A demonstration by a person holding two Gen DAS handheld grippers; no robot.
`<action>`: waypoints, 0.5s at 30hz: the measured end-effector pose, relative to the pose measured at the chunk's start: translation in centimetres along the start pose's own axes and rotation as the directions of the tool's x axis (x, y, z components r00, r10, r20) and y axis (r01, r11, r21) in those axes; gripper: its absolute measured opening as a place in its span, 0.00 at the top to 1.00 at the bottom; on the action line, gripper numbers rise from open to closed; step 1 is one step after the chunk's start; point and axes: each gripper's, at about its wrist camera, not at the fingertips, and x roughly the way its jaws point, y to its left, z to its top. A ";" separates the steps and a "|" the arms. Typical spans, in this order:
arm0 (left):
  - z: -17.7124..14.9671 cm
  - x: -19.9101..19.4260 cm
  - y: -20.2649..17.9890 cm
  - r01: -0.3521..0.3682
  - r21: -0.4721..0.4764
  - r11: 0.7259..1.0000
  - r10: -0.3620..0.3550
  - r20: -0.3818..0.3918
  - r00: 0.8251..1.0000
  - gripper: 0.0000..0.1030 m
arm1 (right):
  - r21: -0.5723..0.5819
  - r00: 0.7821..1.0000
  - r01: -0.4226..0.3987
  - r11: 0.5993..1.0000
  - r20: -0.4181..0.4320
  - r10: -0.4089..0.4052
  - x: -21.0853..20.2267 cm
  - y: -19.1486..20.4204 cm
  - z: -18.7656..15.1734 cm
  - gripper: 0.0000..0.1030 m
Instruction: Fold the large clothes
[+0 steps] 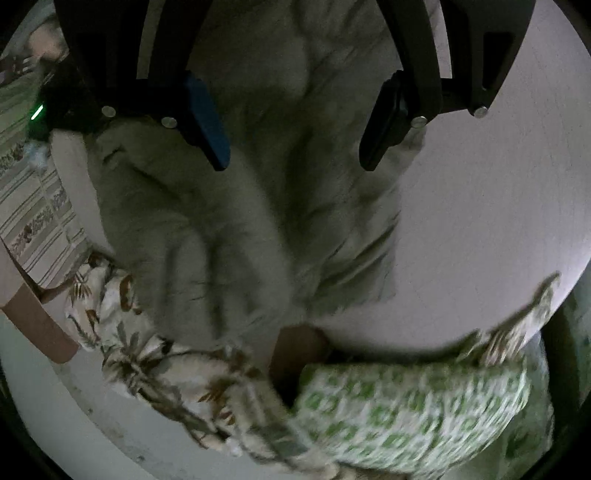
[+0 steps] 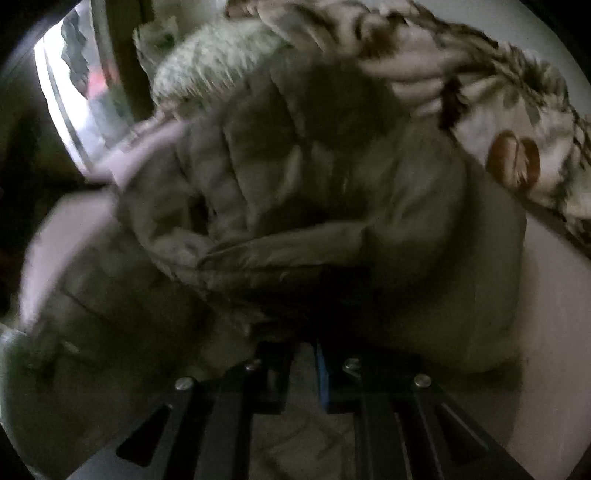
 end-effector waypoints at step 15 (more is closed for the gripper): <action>1.1 7.9 -4.5 -0.127 0.181 0.975 0.150 -0.116 0.982 0.29 | 0.073 0.995 -0.021 0.997 0.095 0.014 -4.3 -1.8 2.9 0.11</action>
